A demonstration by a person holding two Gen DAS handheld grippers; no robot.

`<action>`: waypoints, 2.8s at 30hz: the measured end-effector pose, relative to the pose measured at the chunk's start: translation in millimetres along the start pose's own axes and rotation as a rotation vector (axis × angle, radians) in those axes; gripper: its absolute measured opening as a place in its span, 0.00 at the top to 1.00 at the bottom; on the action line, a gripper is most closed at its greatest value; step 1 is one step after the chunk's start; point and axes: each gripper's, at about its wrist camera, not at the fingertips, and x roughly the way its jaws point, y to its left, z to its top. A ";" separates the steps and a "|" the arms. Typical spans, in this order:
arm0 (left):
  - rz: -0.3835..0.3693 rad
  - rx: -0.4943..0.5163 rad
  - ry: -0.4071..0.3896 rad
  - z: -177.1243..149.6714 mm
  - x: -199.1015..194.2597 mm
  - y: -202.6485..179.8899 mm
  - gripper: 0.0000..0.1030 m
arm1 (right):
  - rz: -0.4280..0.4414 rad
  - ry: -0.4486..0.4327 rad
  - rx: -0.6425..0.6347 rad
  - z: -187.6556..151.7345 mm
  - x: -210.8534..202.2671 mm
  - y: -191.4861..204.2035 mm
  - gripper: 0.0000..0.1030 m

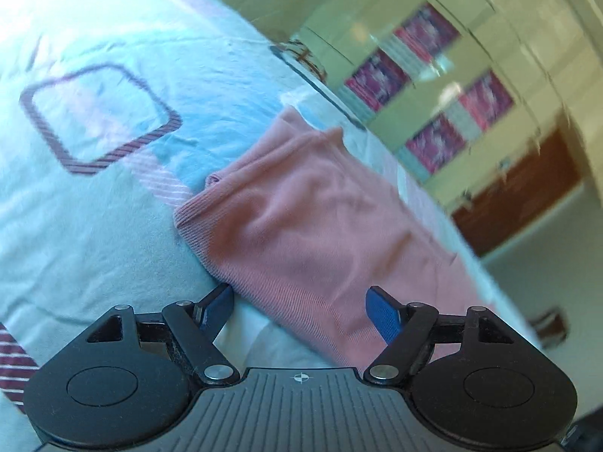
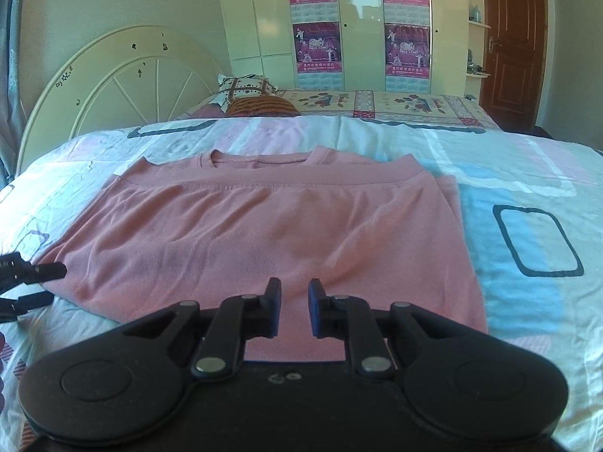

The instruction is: Fold small clothes

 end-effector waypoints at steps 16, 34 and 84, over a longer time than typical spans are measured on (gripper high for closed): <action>0.017 -0.098 -0.100 42.7 73.6 -6.1 0.60 | 0.111 0.021 0.079 30.1 68.5 16.5 0.99; -0.057 -0.234 -0.066 52.1 99.1 22.9 0.89 | 0.201 0.035 0.128 31.3 108.7 33.9 1.00; -0.130 0.596 0.202 0.3 167.4 -209.7 0.36 | 0.128 0.083 0.221 28.0 25.9 -108.8 0.90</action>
